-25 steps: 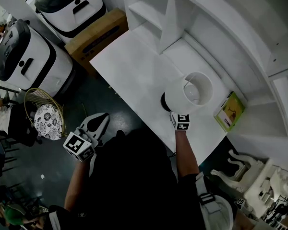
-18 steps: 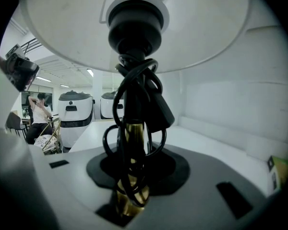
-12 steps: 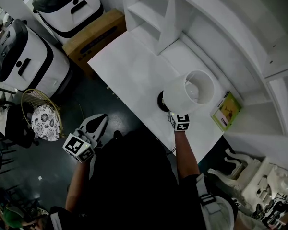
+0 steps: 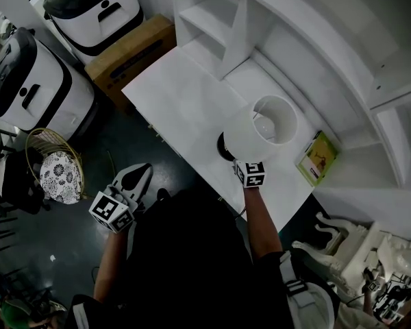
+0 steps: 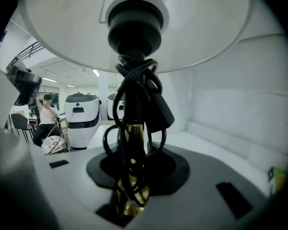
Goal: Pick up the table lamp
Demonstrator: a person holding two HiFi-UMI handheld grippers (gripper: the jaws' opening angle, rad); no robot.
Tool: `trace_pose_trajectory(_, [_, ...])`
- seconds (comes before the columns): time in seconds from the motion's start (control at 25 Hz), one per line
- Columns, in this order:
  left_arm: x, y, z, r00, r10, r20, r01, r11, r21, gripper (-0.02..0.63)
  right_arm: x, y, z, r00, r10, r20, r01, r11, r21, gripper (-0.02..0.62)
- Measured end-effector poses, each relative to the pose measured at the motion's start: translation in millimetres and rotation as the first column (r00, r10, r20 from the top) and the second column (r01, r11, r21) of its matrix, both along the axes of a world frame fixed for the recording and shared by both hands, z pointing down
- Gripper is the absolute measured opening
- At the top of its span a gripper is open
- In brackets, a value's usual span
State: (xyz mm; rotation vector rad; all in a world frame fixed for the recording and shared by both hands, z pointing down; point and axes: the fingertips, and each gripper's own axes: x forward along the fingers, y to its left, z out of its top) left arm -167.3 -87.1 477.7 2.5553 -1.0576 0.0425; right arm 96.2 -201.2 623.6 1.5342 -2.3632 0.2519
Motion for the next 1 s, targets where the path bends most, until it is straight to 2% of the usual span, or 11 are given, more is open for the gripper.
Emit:
trace_pose_trajectory(0.16, [-4.7,3.1,0.3,1.000,-0.020,-0.021,0.020,1.000,-0.014,0.011,-4.9,4.7,-5.8,1.000,-0.011,-0.011,0.011,1.000,-0.008,0.118])
trace_pose_trajectory(0.32, [-14.8,5.3,6.6,0.999,-0.034,0.004,0.034,0.999,-0.005,0.011,-12.4,9.0,-10.7,0.999,-0.023,-0.026,0.023,1.000,-0.013,0.118])
trace_pose_trajectory(0.68, [-24.3,5.0,5.6,0.999,-0.045,-0.006,0.045,0.999,0.004,0.011,-26.8,12.3,-30.0,0.999,-0.031,-0.005,0.031,0.999,-0.006,0.118])
trace_pose_trajectory(1.0, [-24.9,3.2,7.2,0.999,-0.049,-0.024,0.049,0.999,0.006,0.011,-12.3,7.7,-42.4,1.000,-0.007,-0.023,0.007,1.000,-0.019,0.118])
